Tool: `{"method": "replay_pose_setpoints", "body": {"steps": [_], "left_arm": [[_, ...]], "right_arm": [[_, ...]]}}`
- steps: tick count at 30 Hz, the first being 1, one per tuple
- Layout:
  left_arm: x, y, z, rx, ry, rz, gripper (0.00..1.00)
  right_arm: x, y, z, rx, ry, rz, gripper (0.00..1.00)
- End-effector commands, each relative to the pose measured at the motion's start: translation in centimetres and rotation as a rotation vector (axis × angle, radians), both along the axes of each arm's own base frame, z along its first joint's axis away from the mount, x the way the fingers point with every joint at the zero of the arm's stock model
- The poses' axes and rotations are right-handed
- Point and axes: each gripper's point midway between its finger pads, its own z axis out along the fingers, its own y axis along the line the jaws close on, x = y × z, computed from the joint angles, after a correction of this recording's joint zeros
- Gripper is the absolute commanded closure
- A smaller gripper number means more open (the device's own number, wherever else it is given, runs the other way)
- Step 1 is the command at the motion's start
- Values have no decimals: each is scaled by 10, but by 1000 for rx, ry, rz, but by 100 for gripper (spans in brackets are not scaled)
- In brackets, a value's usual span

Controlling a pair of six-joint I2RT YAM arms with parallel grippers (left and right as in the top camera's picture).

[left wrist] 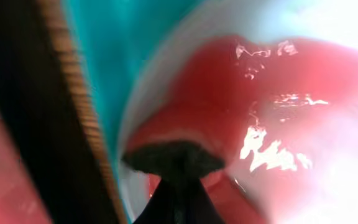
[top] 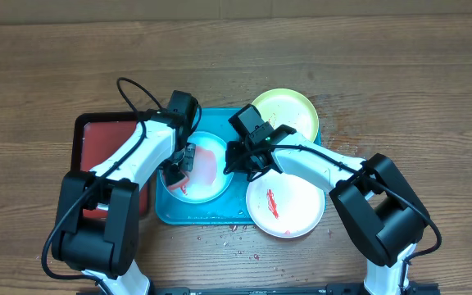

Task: Clean dirty plates on tray and stack at the side
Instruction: 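Scrub the light blue plate with the sponge while right gripper holds it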

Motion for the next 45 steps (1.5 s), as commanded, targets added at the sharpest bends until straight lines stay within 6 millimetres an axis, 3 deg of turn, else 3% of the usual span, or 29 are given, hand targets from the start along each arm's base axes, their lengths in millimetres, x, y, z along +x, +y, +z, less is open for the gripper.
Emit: {"method": "replay_pose_setpoints", "body": {"steps": [1,5,9,14,16,19,22,23,28,30,33,35,38,39,40,41,43,45], "left_arm": [[-25,-57,0,-285,121,-267,96],[-39,-113,16,-607,130,-523,96],[-21,-118,17,-614,47,-554,96],[38,-82,10,-384,-145,-291,96],[69,-41,14,-174,-282,-64,96],[78,-4,21,10,-368,105,96],[62,4,17,57,-304,108,96],[47,0,11,35,-229,80,96],[-23,-31,-1,-160,107,-84,96],[-37,-66,4,-374,172,-256,96],[-37,-101,15,-586,144,-416,96],[-12,-105,14,-576,42,-414,96],[24,-71,5,-349,-80,-220,96],[35,-43,4,-197,-131,-93,96],[40,-1,9,24,-196,82,96],[34,25,15,162,-222,193,96],[20,39,18,239,-185,219,96],[8,27,11,176,-96,138,96]], "right_arm": [[3,-2,-6,-13,4,-9,96],[3,-2,-6,-13,5,-9,96],[2,-2,-6,-14,6,-9,96],[3,-2,-6,-14,5,-9,96],[3,-2,-6,-14,5,-9,96],[3,-2,-6,-14,5,-9,96],[3,-2,-6,-14,4,-9,96],[3,-2,-6,-14,4,-9,96],[3,-2,-6,-13,3,-9,96],[4,-1,-5,-10,0,-9,96],[3,-1,-5,-11,2,-9,96],[3,-1,-5,-12,2,-9,96],[3,-1,-6,-12,3,-9,96],[3,-2,-6,-14,5,-9,96],[3,-2,-6,-14,5,-9,96],[3,-2,-6,-14,5,-9,96],[3,-2,-6,-14,4,-9,96],[3,-1,-6,-12,2,-9,96]]}}
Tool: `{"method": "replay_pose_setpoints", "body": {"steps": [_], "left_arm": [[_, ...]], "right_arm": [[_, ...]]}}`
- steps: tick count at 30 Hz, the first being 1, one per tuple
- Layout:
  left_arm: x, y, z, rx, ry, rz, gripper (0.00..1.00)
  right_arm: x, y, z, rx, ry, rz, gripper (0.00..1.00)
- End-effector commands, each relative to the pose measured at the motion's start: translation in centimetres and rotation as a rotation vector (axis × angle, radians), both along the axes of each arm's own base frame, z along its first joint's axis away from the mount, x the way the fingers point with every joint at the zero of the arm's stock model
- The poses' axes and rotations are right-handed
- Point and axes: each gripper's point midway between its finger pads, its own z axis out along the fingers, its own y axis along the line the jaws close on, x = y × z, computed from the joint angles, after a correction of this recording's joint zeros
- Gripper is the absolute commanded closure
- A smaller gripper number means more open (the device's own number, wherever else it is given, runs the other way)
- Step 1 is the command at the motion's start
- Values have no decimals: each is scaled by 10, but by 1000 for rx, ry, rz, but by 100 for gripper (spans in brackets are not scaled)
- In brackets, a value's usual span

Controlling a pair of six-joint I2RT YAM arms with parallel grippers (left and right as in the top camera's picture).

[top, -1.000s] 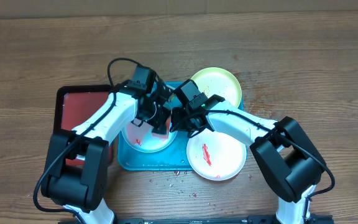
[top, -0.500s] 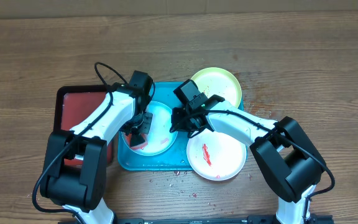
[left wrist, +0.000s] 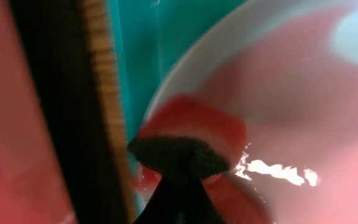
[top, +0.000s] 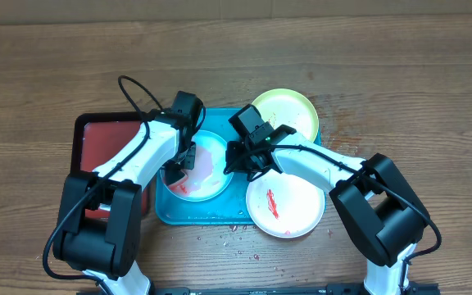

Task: Clean dirty plates on tray and stack at the side
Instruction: 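Scrub the light blue plate with the sponge while right gripper holds it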

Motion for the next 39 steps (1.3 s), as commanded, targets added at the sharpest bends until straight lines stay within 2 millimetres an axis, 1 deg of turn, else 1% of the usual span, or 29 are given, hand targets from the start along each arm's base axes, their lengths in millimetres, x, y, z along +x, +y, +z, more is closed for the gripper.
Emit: {"method": "replay_pose_setpoints", "body": {"steps": [1,3,4,7,10,12,13,15,16,17,18,19,21,23,26,27,28,30,31,32,33,34,35,36,37,39], "left_arm": [[-12,0,-1,-5,74,-89,96],[-28,-32,-6,-188,172,-259,96],[-37,-52,-6,-306,208,-328,96],[-46,-83,-1,-484,231,-441,96],[-54,-102,5,-583,241,-538,96],[-55,-106,5,-592,240,-562,96],[-53,-104,4,-573,234,-564,96],[-42,-88,-1,-472,207,-502,96],[-32,-73,-5,-374,178,-425,96],[-25,-62,-6,-307,155,-375,96],[-14,-40,-6,-178,108,-285,96],[-6,-24,-4,-82,68,-220,96],[2,1,3,60,9,-125,96],[10,28,16,223,-63,-37,96],[16,46,30,362,-128,3,96],[17,47,32,375,-139,8,96],[19,44,31,364,-147,6,96],[15,23,20,252,-104,-41,96],[6,-4,6,102,-29,-122,96],[-1,-20,1,12,12,-168,96],[-14,-52,-6,-162,84,-256,96],[-24,-75,-6,-294,126,-317,96],[-32,-94,-4,-406,152,-358,96],[-39,-114,1,-531,176,-397,96],[-45,-130,7,-634,190,-427,96],[-47,-140,13,-708,190,-438,96]], "right_arm": [[2,-1,-5,-9,6,-9,96],[2,-1,-6,-9,6,-9,96],[3,-1,-5,-9,5,-9,96],[3,-1,-5,-8,5,-9,96],[3,-1,-5,-7,4,-9,96],[3,-1,-5,-7,4,-9,96],[3,-1,-5,-7,4,-9,96],[3,-1,-5,-7,4,-9,96],[3,-1,-5,-7,4,-9,96],[3,0,-5,-7,4,-9,96],[3,-1,-5,-7,4,-9,96],[3,-1,-5,-7,4,-9,96],[3,-1,-5,-7,4,-9,96],[3,0,-5,-7,4,-9,96],[3,0,-5,-7,3,-9,96],[3,0,-5,-7,3,-9,96],[3,0,-5,-6,3,-9,96],[4,0,-5,-5,1,-9,96],[4,0,-5,-4,-1,-9,96],[4,0,-5,-4,0,-9,96],[4,0,-5,-4,0,-9,96],[4,0,-5,-4,0,-9,96],[4,0,-5,-4,0,-9,96],[4,0,-5,-4,0,-9,96],[4,0,-5,-4,0,-9,96],[4,0,-5,-4,0,-9,96]]}}
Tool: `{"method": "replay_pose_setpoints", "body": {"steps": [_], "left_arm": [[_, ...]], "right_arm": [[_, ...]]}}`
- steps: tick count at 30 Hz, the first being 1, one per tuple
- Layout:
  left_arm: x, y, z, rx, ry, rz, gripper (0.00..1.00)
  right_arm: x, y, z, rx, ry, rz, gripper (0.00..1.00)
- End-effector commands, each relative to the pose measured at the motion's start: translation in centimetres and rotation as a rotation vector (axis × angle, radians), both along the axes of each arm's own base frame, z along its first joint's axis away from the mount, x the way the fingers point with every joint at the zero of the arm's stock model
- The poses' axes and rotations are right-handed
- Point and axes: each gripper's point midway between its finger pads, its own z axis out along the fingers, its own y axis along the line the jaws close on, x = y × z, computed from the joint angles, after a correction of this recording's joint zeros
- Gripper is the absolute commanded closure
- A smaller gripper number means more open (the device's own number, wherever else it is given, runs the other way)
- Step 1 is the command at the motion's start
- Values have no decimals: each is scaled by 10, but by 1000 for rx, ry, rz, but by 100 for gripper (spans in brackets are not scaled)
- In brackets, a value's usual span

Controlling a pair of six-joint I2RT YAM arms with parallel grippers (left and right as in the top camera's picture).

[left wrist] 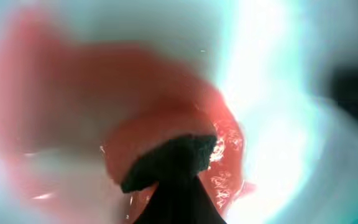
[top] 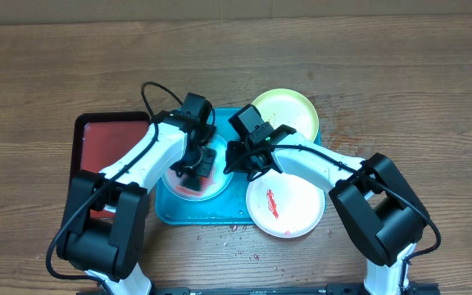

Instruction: Clean dirty plates on tray and stack at the side

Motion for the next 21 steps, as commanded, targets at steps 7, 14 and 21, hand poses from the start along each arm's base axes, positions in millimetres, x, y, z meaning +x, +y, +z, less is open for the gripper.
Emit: {"method": "replay_pose_setpoints", "body": {"steps": [7,14,21], "left_arm": [[20,-37,42,-376,15,-2,96],[94,52,111,-237,-175,243,96],[107,111,146,-169,-217,466,96]], "right_arm": [[2,0,-4,-5,5,-1,96],[2,0,-2,-7,6,-1,96],[19,-12,61,-186,-208,78,96]]}}
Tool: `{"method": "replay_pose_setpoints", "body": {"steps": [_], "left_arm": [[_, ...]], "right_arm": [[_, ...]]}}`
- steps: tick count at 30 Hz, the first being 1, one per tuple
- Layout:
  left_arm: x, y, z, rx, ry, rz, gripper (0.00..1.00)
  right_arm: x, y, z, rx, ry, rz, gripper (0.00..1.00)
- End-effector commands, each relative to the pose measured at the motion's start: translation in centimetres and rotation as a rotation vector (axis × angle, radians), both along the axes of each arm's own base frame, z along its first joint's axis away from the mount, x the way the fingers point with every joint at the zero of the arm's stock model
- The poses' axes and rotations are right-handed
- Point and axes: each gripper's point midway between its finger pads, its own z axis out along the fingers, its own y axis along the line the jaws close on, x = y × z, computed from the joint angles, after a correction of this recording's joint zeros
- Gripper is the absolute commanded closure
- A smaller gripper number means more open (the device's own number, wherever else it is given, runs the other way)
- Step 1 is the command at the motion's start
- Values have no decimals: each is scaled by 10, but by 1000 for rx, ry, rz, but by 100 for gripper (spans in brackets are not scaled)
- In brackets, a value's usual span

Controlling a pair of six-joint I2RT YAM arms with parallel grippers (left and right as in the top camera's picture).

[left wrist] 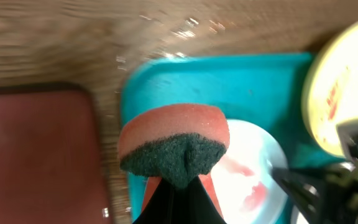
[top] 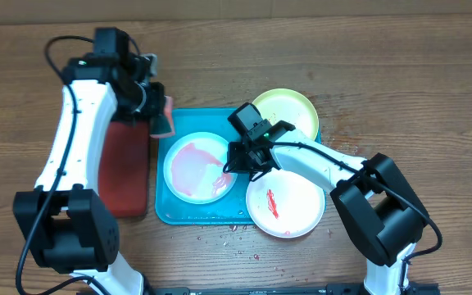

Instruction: Clean dirty plates on tray and stack at the side

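Observation:
A white plate (top: pixel 193 166) smeared with pink-red sauce lies on the teal tray (top: pixel 164 211). My right gripper (top: pixel 234 161) is shut on its right rim. My left gripper (top: pixel 159 115) is shut on a red sponge (top: pixel 165 117) with a dark scouring face, held up over the tray's far-left corner, off the plate. In the left wrist view the sponge (left wrist: pixel 174 140) fills the middle, with the gripper (left wrist: pixel 176 182) under it, the tray (left wrist: pixel 229 81), the smeared plate (left wrist: pixel 253 171) and the right gripper (left wrist: pixel 328 183) below. A white plate (top: pixel 295 206) with a red streak sits at the tray's front right.
A pale green plate (top: pixel 289 111) rests at the tray's far-right corner, also seen as the green plate (left wrist: pixel 347 87). A dark red tray (top: pixel 125 176) lies left of the teal one. Red crumbs (top: pixel 228 233) dot the wooden table in front.
My left gripper with the sponge was down on the white plate's middle. Now it is raised and back left, over the tray's far-left corner. The right gripper still holds the plate's rim.
The sponge pressed on the left part of the smeared plate, then at its left rim, then on its middle, with the right gripper holding the rim throughout. The red sauce is now a thin pink smear, and the sponge is off the plate.

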Motion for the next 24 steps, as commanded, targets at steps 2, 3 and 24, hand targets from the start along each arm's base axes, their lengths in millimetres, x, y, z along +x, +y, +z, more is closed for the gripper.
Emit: {"method": "replay_pose_setpoints", "body": {"steps": [2,3,24], "left_arm": [[1,26,11,18,4,116,96],[0,26,10,18,10,118,96],[-13,24,7,18,64,114,96]], "right_arm": [[28,-4,75,-168,-312,60,96],[28,-7,84,-219,-358,57,96],[-2,-15,249,-867,-1319,-254,96]]}}
